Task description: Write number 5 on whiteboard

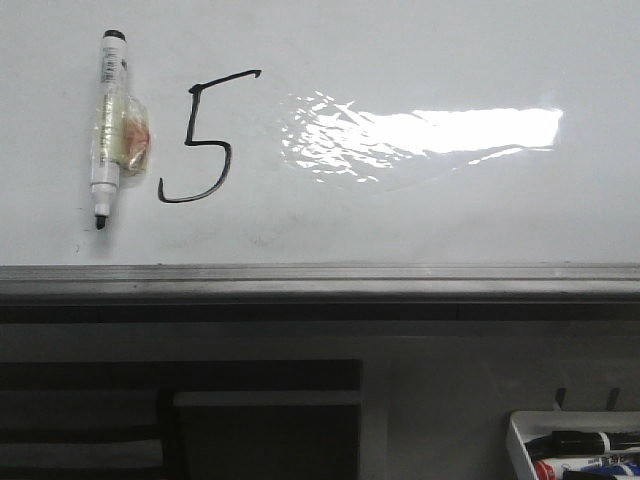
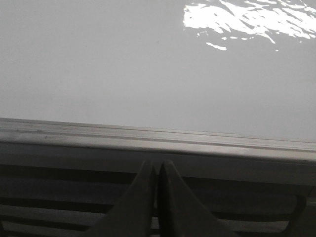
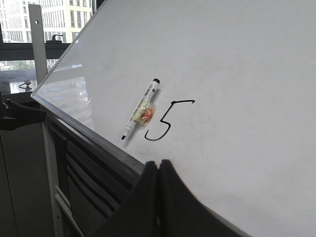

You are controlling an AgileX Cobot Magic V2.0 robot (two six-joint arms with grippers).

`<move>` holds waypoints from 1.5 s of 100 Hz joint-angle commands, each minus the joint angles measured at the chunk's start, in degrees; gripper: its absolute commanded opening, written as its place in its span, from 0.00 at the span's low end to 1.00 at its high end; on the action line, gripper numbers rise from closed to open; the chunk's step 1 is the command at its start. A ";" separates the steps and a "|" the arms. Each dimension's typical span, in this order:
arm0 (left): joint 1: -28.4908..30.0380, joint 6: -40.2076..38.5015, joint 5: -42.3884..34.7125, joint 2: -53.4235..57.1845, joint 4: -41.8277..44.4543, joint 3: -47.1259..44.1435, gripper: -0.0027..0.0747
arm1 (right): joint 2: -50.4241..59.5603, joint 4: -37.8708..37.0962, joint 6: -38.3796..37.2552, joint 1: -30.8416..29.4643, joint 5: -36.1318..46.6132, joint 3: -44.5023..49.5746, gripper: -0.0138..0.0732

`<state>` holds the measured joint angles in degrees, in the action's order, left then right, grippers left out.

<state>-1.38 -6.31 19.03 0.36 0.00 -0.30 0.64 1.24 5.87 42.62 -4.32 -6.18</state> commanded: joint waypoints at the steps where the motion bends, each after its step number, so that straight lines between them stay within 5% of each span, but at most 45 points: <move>1: 0.05 -0.64 -3.35 1.66 0.00 -0.91 0.01 | 0.83 -0.44 0.55 -0.37 4.95 -1.44 0.09; 85: 0.05 -0.64 -3.35 1.66 0.00 -0.91 0.01 | 0.83 -0.44 0.55 -2.64 5.10 -1.44 0.09; 99: 0.05 -0.64 -3.35 1.66 0.00 -0.91 0.01 | 0.72 -0.44 0.55 -10.48 5.29 -0.70 0.09; 132: 0.05 -0.64 -3.35 1.66 0.00 -0.91 0.01 | 0.72 -0.44 0.55 -39.84 6.03 5.02 0.09; 150: 0.05 -0.64 -3.35 1.66 0.00 -0.91 0.01 | 0.72 -0.57 0.55 -48.67 1.09 8.30 0.09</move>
<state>-1.38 -6.44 19.12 0.36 0.00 -0.30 0.64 1.24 5.87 -3.01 -3.74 0.99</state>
